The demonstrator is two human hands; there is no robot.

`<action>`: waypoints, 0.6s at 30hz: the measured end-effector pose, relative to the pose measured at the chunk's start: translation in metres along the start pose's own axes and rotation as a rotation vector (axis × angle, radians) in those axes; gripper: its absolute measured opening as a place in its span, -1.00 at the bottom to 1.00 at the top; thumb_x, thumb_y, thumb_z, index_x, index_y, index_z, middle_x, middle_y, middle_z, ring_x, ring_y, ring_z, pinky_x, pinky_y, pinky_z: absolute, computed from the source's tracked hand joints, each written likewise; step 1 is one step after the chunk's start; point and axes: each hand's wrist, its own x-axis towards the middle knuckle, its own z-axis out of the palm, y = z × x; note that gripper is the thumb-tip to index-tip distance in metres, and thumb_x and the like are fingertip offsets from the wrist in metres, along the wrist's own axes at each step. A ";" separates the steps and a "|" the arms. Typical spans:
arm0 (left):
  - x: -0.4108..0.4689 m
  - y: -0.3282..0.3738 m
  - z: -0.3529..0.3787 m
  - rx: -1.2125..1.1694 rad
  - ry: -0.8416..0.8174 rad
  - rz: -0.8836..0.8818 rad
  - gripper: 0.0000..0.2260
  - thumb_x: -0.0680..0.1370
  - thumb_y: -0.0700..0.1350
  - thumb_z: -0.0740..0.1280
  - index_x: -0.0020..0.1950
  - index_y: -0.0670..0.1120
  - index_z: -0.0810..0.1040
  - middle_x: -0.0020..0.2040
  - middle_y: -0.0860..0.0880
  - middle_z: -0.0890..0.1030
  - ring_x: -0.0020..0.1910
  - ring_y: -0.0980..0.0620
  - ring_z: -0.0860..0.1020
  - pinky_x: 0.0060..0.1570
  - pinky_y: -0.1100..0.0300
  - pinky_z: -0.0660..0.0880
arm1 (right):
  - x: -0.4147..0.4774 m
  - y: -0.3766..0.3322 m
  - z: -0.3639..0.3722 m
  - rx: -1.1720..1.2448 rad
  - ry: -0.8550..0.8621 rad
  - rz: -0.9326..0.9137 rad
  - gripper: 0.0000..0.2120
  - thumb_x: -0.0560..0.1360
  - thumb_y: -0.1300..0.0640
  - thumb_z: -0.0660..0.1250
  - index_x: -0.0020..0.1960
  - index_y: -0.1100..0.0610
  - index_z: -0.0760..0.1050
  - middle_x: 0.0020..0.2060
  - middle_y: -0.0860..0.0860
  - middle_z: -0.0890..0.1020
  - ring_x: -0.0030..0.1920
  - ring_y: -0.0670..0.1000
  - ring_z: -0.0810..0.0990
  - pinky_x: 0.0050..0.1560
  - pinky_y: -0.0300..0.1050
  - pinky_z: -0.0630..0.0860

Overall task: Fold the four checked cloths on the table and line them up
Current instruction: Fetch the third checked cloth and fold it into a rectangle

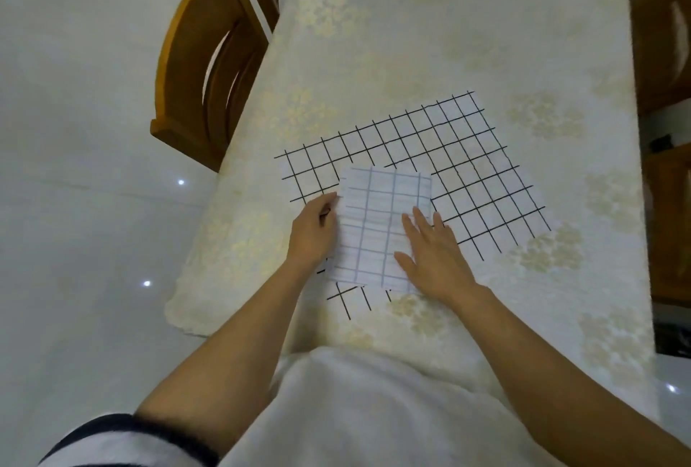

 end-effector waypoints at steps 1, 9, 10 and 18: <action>-0.002 -0.004 0.000 -0.023 -0.001 0.016 -0.65 0.67 -0.12 0.23 0.46 -0.01 0.46 0.38 0.03 0.52 0.33 0.08 0.49 0.38 0.14 0.41 | 0.000 0.003 0.005 -0.062 -0.046 0.002 -0.34 0.66 -0.19 0.00 0.63 0.04 -0.18 0.60 0.03 -0.22 0.58 0.19 -0.25 0.57 0.14 -0.18; -0.003 -0.006 -0.001 0.010 -0.025 0.095 -0.56 0.58 -0.26 0.37 0.44 -0.04 0.46 0.39 0.01 0.50 0.30 0.09 0.50 0.36 0.13 0.45 | 0.011 -0.004 0.020 -0.061 -0.073 0.017 -0.35 0.64 -0.27 -0.11 0.62 -0.03 -0.21 0.59 -0.05 -0.27 0.56 0.21 -0.33 0.55 0.19 -0.24; -0.003 -0.006 -0.001 0.023 -0.030 0.103 -0.55 0.57 -0.28 0.37 0.44 -0.05 0.46 0.39 0.01 0.49 0.30 0.07 0.49 0.37 0.09 0.46 | 0.011 -0.004 0.020 -0.037 -0.056 0.010 -0.35 0.64 -0.27 -0.09 0.62 -0.04 -0.18 0.60 -0.06 -0.24 0.57 0.21 -0.31 0.56 0.18 -0.23; 0.002 0.035 0.021 0.279 0.099 0.313 -0.62 0.59 -0.25 0.32 0.40 -0.05 0.49 0.35 -0.05 0.47 0.31 -0.02 0.40 0.31 0.20 0.38 | 0.012 0.016 0.009 0.614 0.332 0.486 -0.58 0.60 -0.04 0.30 0.34 0.19 0.40 0.15 0.12 0.56 0.12 0.12 0.56 0.00 -0.06 0.49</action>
